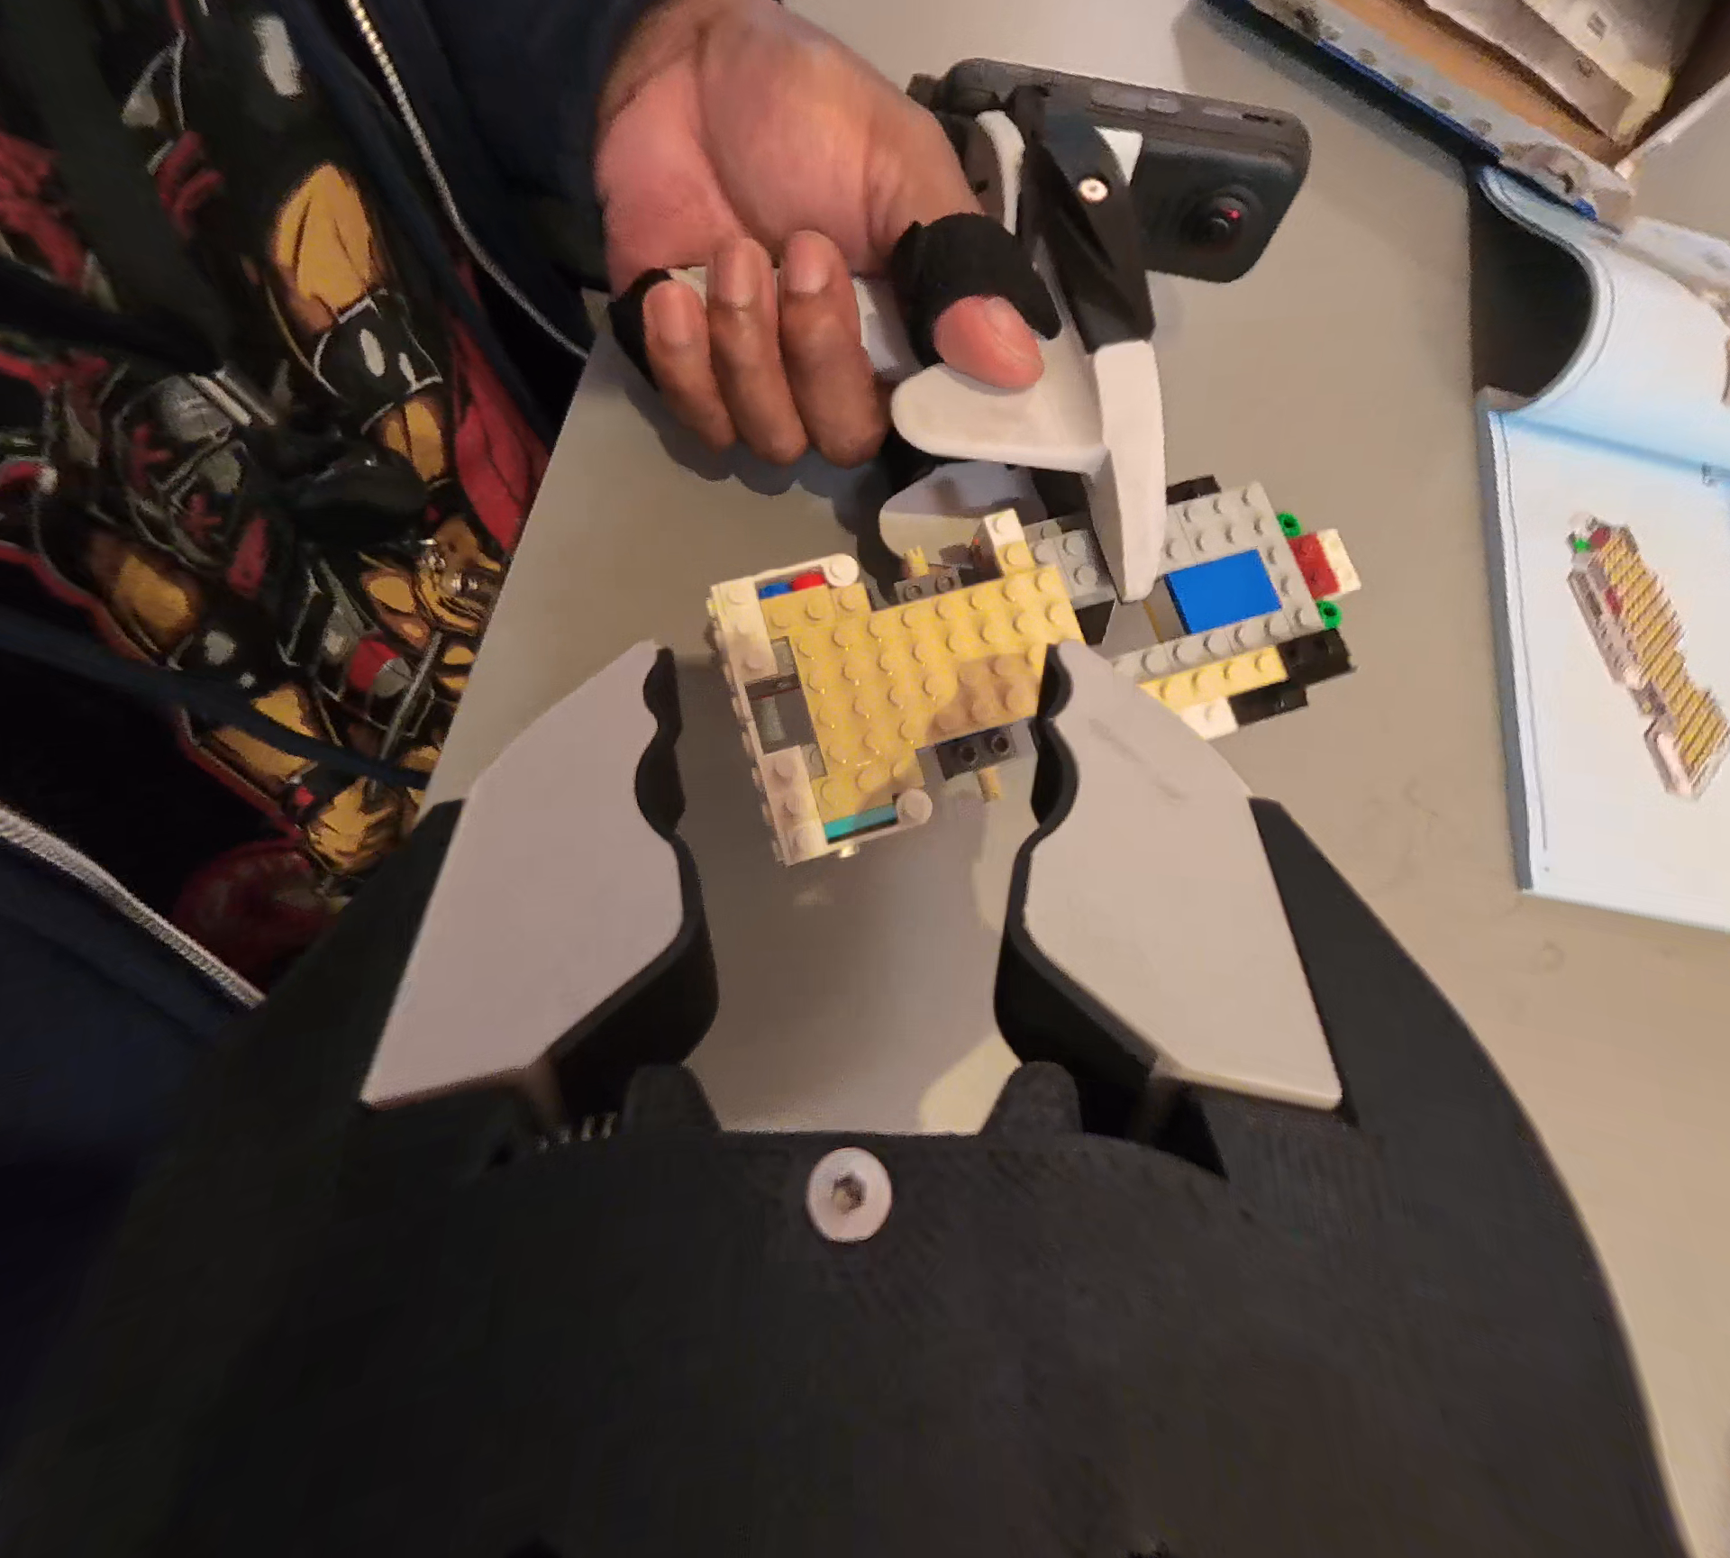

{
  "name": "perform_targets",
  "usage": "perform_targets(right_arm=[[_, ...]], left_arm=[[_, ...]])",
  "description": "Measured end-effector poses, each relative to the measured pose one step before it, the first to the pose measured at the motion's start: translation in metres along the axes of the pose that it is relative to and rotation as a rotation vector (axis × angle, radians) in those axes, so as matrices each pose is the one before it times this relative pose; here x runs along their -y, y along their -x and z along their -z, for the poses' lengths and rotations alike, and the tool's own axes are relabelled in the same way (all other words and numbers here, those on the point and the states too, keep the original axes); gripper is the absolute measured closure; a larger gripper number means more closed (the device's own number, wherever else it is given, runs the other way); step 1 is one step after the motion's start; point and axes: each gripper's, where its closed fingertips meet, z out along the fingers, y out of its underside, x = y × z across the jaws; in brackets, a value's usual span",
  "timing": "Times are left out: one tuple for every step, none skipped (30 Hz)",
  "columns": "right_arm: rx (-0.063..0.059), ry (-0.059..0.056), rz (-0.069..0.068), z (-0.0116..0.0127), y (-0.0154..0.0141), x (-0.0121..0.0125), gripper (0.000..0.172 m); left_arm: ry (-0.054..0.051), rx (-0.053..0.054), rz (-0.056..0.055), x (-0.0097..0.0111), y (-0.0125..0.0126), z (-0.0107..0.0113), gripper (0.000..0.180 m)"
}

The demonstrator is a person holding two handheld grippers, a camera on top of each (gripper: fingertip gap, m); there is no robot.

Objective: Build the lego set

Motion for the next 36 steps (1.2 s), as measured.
perform_targets(right_arm=[[0.0032,0.0187,0.0329,-0.0021,-0.00055,0.00066,0.096],[0.0042,0.0185,0.0297,-0.00224,-0.0001,0.0003,0.095],[0.0016,0.0201,0.0237,-0.00235,-0.0005,-0.00048,0.095],[0.0009,0.0237,0.0187,-0.00246,-0.00033,-0.00175,0.095],[0.0035,0.0245,0.0143,-0.00242,0.00068,-0.00261,0.096],[0.0071,0.0196,0.0114,-0.00193,0.00205,-0.00228,0.097],[0.0075,0.0118,0.0089,-0.00132,0.00286,-0.00145,0.098],[0.008,0.0068,0.0077,-0.00086,0.00352,-0.00063,0.099],[0.0067,0.0035,0.0064,-0.00025,0.00357,-0.00023,0.101],[0.0034,0.0042,0.0041,-0.00015,0.00286,-0.00053,0.102],[0.0002,0.0061,0.0028,-0.00012,0.00208,-0.00097,0.104],[0.0001,0.0029,0.0016,0.00007,0.00173,-0.00056,0.105],[0.0015,-0.0007,-0.0026,0.00037,0.00126,-0.00014,0.106],[0.0016,-0.0017,-0.0053,0.00049,0.00087,0.00019,0.106],[0.0018,-0.0029,-0.0047,0.00078,0.00065,0.00031,0.106],[-0.0032,-0.0035,-0.0034,0.00094,-0.00016,0.00042,0.106],[-0.0067,-0.0069,-0.0063,0.00125,-0.00072,0.00074,0.106],[-0.006,-0.0151,-0.0153,0.00167,-0.00082,0.00147,0.105],[-0.0087,-0.0206,-0.0293,0.00203,-0.00145,0.00163,0.104],[-0.0173,-0.0161,-0.0446,0.00211,-0.00338,0.00016,0.105],[-0.0231,-0.0091,-0.0571,0.00209,-0.0049,-0.00188,0.105],[-0.0196,-0.0132,-0.0678,0.00215,-0.00474,-0.00246,0.105],[-0.0168,-0.0233,-0.0814,0.00255,-0.00466,-0.00201,0.105],[-0.0079,-0.0307,-0.0966,0.0026,-0.0041,-0.00187,0.106],[-0.0001,-0.0379,-0.1077,0.00258,-0.00356,-0.00117,0.108],[0.0077,-0.0402,-0.1086,0.0024,-0.00257,-0.00129,0.109],[0.0161,-0.0385,-0.1002,0.00217,-0.00093,-0.00133,0.109],[0.0107,-0.0329,-0.0917,0.00191,-0.00105,-0.0018,0.109],[0.0165,-0.029,-0.0758,0.00168,0.0005,-0.00138,0.109],[0.0092,-0.0311,-0.0713,0.00125,0.00023,-0.00075,0.11],[-0.0009,-0.027,-0.0726,0.00057,-0.00135,-0.00056,0.11],[0.0128,-0.0251,-0.0661,-0.00009,0.00058,-0.00056,0.11],[0.014,-0.0179,-0.0664,-0.00061,0.0008,-0.00109,0.112],[0.0207,-0.0137,-0.0529,-0.0008,0.00166,-0.00088,0.112],[0.0173,-0.0141,-0.041,-0.00067,0.0015,-0.00073,0.112],[0.009,-0.0063,-0.0339,-0.00098,0.00016,-0.00112,0.112]], left_arm=[[-0.0014,-0.0005,-0.0009,0.00002,-0.00015,0.00025,0.16],[-0.0013,-0.0008,-0.0004,0.00005,-0.00011,0.00017,0.16],[-0.0019,-0.0005,0.0003,0.00017,-0.00004,0.00028,0.16],[-0.002,-0.0001,0.0008,0.0004,0.00009,0.00028,0.16],[-0.0019,-0.0003,0.0008,0.00034,-0.00004,0.00037,0.16],[-0.0016,-0.0003,0.0007,0.00034,-0.00003,0.0003,0.16],[-0.0014,-0.0005,0.0011,0.0005,0.00002,0.0004,0.16],[-0.0015,-0.0011,0.0016,0.00042,-0.00009,0.00036,0.16],[-0.0012,-0.0012,0.0014,0.00051,-0.00008,0.00033,0.16],[-0.0004,-0.0001,0.0017,0.0004,0.00008,0.00016,0.16],[0.001,0.0001,0.0009,0.00004,0.00008,-0.00005,0.16],[0.0021,0.002,-0.0007,-0.0001,0.00027,-0.00023,0.16],[0.0033,0.0004,-0.0016,-0.00048,0.00003,-0.00037,0.16],[0.0056,-0.001,-0.0014,-0.00079,-0.0002,-0.00065,0.16],[0.0033,-0.0021,-0.0007,-0.00063,-0.00024,-0.00053,0.16],[-0.0005,-0.0016,0.0006,-0.00004,-0.00012,-0.00029,0.16],[-0.0028,0.0,0.001,0.00044,0.00002,-0.00014,0.16],[-0.0036,-0.0009,-0.0003,0.00067,-0.00015,0.00027,0.16],[-0.0043,-0.0023,-0.0008,0.00058,-0.00033,0.00036,0.16],[-0.0041,-0.0022,-0.0002,0.00048,-0.00039,0.00055,0.16],[-0.0033,-0.0028,-0.0002,0.00025,-0.00049,0.00066,0.16],[-0.0028,-0.0044,-0.0003,0.00013,-0.00067,0.00056,0.16],[-0.0034,-0.006,0.0002,0.0003,-0.00093,0.00057,0.16],[-0.0035,-0.0081,0.0,0.00023,-0.00109,0.00053,0.16],[-0.0018,-0.0092,-0.0012,0.00016,-0.00142,0.00055,0.161],[0.0001,-0.0084,-0.0024,-0.00009,-0.00141,0.00044,0.161],[0.002,-0.0081,-0.0032,-0.0003,-0.00136,0.00023,0.161],[0.0036,-0.0063,-0.0019,-0.00062,-0.00098,0.00012,0.161],[0.002,-0.0036,-0.0013,-0.00037,-0.0007,0.00014,0.161],[0.0002,-0.0033,-0.0023,-0.00031,-0.00052,0.00016,0.161],[-0.0017,-0.0045,-0.003,-0.00008,-0.00084,0.00007,0.161],[-0.0014,-0.0055,-0.0035,-0.0003,-0.00094,0.00001,0.161],[-0.0001,-0.0056,-0.0025,-0.00061,-0.001,-0.00007,0.16],[0.0006,-0.0065,-0.0027,-0.00071,-0.00111,-0.00002,0.161],[0.0016,-0.0065,-0.0039,-0.0007,-0.001,0.0,0.161],[0.0011,-0.0057,-0.0049,-0.0007,-0.00107,0.00009,0.161]])
